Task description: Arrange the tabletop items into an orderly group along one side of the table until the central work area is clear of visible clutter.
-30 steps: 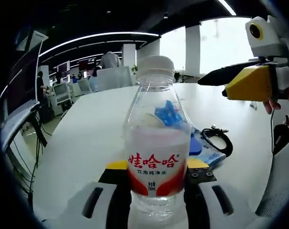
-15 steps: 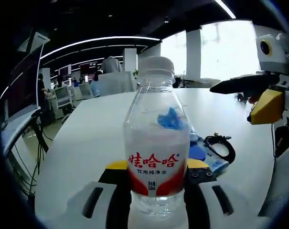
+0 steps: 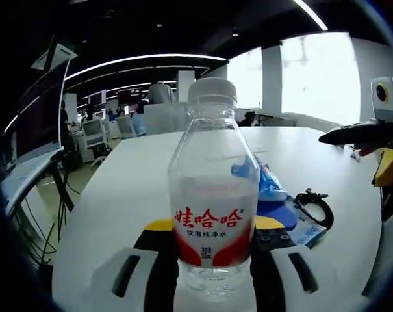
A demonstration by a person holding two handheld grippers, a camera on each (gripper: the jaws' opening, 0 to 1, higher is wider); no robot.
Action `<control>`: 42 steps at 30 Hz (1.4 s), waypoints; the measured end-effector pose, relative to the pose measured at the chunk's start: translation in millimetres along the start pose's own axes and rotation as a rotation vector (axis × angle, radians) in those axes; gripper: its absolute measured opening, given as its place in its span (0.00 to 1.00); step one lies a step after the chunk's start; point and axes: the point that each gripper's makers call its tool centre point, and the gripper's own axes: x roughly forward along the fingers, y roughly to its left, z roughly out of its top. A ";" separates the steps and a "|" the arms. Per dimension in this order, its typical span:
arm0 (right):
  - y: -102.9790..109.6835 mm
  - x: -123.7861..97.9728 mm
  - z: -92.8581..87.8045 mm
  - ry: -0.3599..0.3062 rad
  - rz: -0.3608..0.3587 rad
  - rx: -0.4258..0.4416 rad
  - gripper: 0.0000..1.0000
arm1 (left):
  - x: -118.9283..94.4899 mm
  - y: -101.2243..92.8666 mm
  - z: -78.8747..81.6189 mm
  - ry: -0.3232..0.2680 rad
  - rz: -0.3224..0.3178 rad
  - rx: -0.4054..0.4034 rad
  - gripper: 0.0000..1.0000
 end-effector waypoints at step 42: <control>-28.9 -27.8 -39.4 0.071 -0.068 0.083 1.00 | 40.4 78.3 -15.2 -0.045 0.192 -0.072 0.41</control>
